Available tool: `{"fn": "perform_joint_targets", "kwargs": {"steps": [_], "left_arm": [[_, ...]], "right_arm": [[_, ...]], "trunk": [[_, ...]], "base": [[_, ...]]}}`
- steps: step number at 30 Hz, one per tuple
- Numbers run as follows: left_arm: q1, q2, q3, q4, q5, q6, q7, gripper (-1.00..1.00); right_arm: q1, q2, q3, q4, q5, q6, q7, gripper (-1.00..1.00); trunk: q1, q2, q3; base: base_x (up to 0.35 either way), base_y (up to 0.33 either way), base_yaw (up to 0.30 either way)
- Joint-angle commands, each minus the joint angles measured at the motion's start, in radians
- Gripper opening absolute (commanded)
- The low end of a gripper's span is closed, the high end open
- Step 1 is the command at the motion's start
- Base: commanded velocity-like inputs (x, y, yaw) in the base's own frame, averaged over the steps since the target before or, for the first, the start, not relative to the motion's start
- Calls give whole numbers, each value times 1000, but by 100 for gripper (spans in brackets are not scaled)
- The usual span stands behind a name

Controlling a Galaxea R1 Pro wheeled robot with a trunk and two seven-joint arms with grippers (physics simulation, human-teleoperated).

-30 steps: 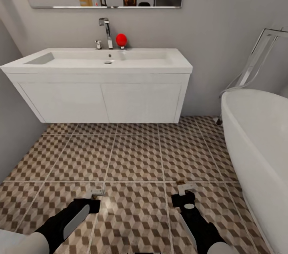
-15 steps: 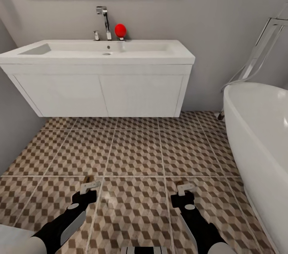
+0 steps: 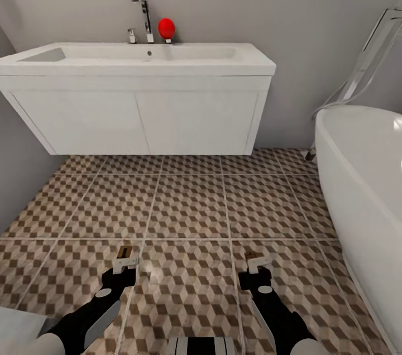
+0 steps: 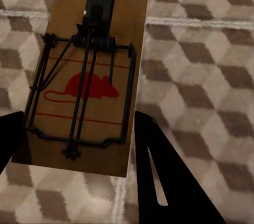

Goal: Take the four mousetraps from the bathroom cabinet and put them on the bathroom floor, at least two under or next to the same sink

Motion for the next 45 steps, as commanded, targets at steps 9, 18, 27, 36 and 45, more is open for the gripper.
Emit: {"fn": "perform_joint_targets", "kwargs": {"steps": [9,18,27,36,45], "left_arm": [[-1,0,-12,8,8,-3,9,-100],[-1,0,-14,11,8,-3,10,-100],[-1,0,-14,12,8,-2,9,-100],[-1,1,-10,12,6,0,8,-100],[-12,11,49,-269,-4,303,23,-100]], "right_arm": [[0,-2,3,39,10,-145,-4,-100],[0,-5,3,79,13,-209,-4,-100],[0,-5,3,81,13,-210,-3,-100],[-1,-5,2,57,18,-208,-4,-100],[-73,4,0,-225,128,77,-4,-100]], "trunk": [[4,-3,-41],[8,-5,-76],[12,-7,-107],[12,-7,-107],[12,-7,-107]], "base": [[0,0,0],[0,0,0],[0,0,0],[0,0,0],[0,0,0]]}}
